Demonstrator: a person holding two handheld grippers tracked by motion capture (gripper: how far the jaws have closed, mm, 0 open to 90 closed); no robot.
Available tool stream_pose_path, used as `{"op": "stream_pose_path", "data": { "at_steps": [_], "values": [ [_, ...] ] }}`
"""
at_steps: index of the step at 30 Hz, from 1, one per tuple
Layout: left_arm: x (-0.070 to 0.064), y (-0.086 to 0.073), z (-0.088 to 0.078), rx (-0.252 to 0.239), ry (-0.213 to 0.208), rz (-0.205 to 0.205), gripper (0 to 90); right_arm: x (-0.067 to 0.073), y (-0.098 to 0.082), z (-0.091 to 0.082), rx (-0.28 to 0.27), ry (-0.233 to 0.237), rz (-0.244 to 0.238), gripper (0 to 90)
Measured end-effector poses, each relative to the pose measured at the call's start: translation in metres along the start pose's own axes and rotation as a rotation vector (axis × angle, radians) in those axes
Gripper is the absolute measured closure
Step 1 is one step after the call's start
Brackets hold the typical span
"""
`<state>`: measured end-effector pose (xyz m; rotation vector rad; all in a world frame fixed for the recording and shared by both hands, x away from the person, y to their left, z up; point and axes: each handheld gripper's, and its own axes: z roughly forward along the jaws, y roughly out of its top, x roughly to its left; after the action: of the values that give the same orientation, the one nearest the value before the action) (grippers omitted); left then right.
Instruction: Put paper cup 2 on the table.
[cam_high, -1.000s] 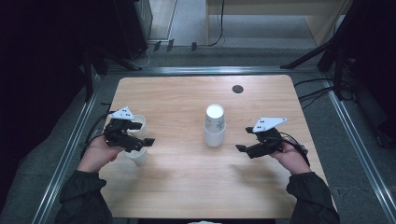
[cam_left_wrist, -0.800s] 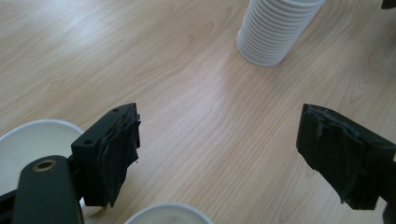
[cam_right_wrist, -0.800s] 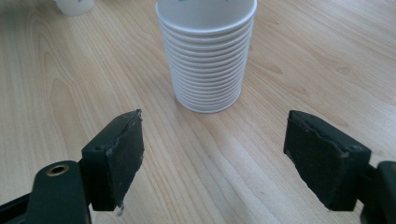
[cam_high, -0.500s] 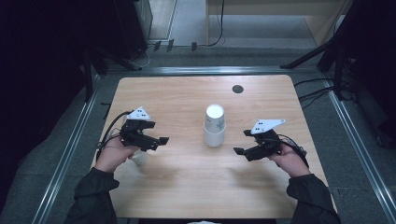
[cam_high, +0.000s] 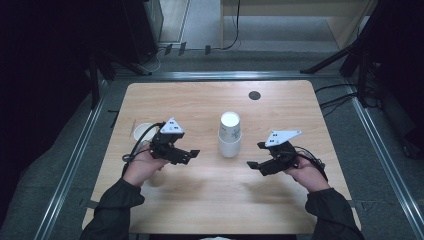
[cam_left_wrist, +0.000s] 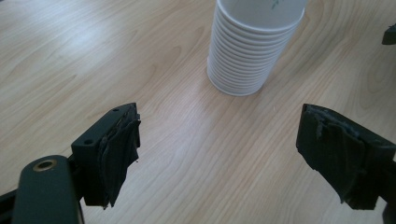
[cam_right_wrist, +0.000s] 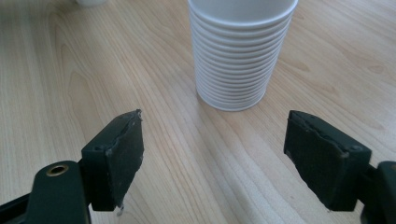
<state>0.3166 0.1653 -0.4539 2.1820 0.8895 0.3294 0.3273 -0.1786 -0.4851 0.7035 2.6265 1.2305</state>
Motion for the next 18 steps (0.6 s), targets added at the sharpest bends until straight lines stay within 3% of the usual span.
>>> {"op": "stream_pose_path", "data": {
  "at_steps": [8, 16, 18],
  "values": [
    [-0.019, 0.007, 0.024, 0.005, -0.031, 0.007, 14.0, 0.003, -0.002, 0.0, 0.008, -0.001, 0.004, 20.3],
    [-0.037, 0.014, 0.034, -0.009, -0.064, 0.05, 13.9, 0.005, -0.004, 0.0, 0.016, -0.006, 0.01, 20.3],
    [-0.039, 0.013, 0.037, -0.004, -0.077, 0.039, 13.9, 0.007, -0.005, 0.0, 0.017, -0.011, 0.008, 20.3]
  ]
}}
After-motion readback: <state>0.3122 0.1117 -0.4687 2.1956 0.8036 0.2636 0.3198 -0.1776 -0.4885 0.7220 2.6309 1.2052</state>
